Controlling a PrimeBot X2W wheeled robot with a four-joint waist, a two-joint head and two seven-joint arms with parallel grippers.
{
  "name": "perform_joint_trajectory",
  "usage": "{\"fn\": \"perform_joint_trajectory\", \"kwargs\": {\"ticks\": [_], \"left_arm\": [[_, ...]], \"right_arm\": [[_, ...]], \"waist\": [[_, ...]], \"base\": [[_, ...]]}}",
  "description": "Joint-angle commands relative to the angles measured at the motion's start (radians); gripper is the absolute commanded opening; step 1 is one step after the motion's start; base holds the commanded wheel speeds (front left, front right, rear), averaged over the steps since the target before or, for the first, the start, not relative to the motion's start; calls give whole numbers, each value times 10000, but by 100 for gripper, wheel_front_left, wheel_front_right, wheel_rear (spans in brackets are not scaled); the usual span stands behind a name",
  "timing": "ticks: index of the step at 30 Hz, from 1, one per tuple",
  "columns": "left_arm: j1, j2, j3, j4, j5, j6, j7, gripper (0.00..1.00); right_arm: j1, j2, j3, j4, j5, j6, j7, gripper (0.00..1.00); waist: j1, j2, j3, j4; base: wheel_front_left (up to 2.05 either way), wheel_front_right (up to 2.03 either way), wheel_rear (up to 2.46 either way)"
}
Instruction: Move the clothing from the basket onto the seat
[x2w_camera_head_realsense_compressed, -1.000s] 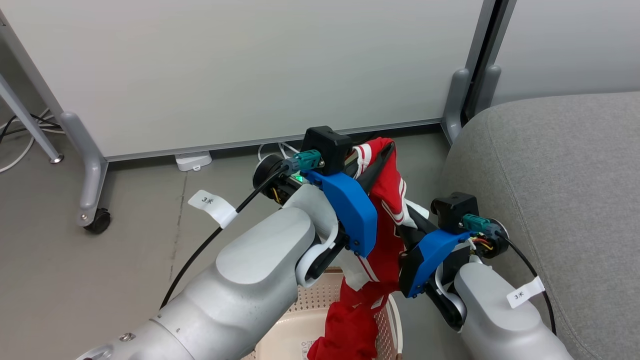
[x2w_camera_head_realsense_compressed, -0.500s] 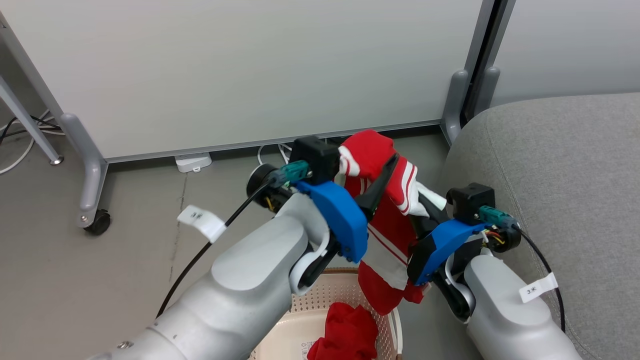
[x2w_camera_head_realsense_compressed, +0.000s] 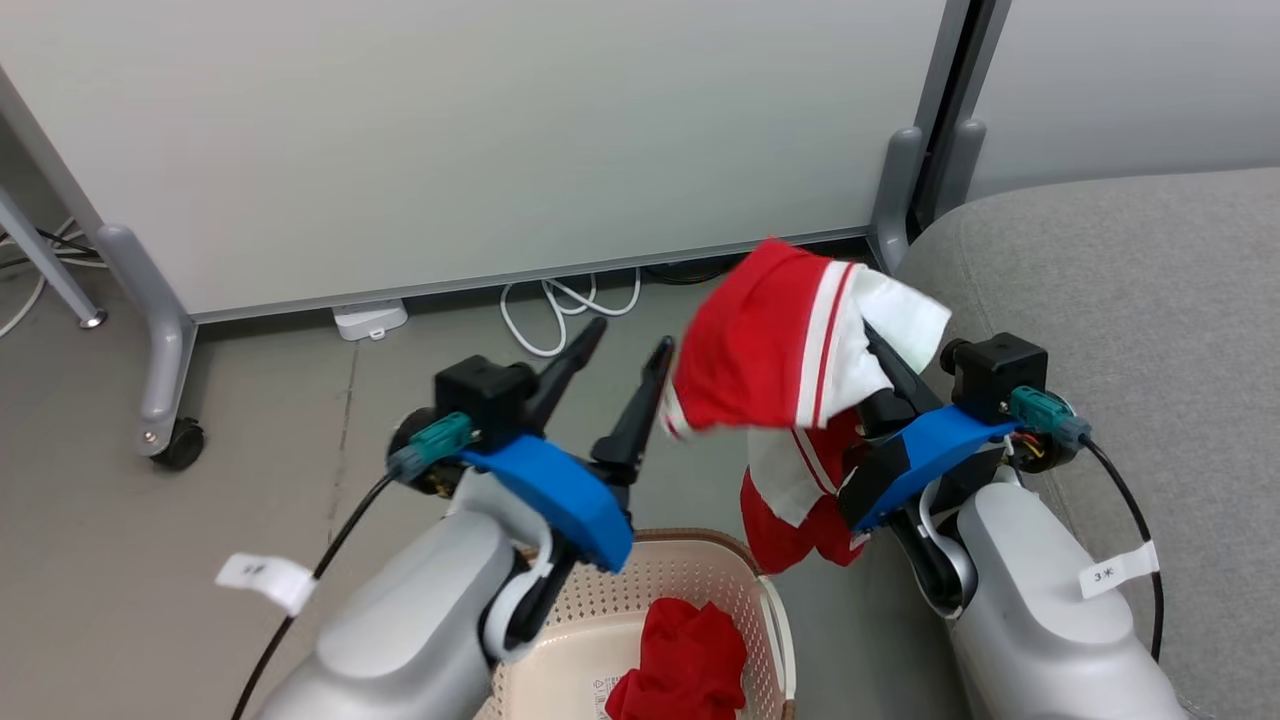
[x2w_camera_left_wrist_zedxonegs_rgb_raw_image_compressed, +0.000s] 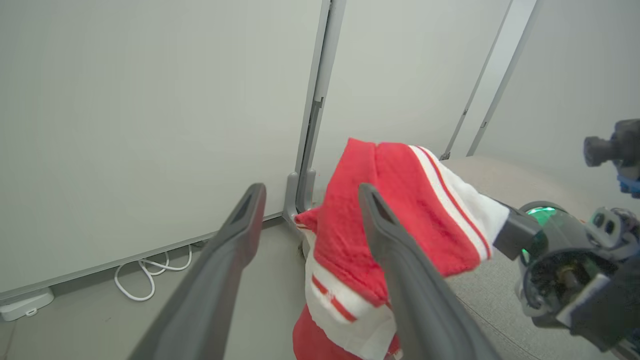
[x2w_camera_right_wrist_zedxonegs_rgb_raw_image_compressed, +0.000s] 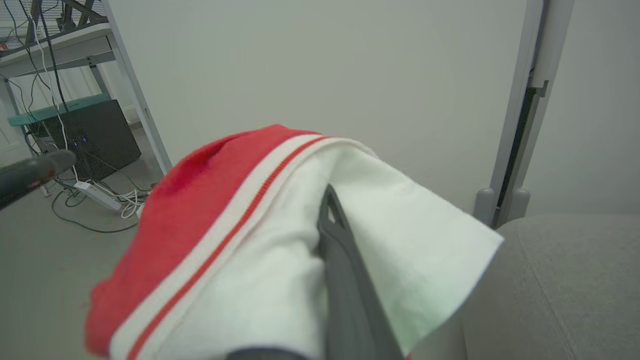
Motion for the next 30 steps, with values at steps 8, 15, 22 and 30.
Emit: {"fn": "perform_joint_trajectory", "kwargs": {"ticks": [8, 15, 22, 30], "left_arm": [[2549, 696, 2263, -1912, 2623, -42, -45, 100], [4476, 657, 4041, -2896, 4404, -301, -47, 100], [5852, 199, 5767, -3314, 5269, -638, -43, 100], [6104, -234, 6656, -3376, 5962, -937, -41, 100]], "right_arm": [[595, -23, 146, -626, -327, 5, -55, 0], [951, -22, 125, -928, -315, 5, 44, 0], [1310, -20, -83, -1317, -401, 5, 237, 0], [1561, -22, -163, -1773, -307, 5, 459, 0]], "waist": [[0, 0, -22, -421], [0, 0, -66, -826], [0, 0, -18, -1287], [0, 0, 248, -2080]], "base": [[0, 0, 0], [0, 0, 0], [0, 0, 0], [0, 0, 0]]}}
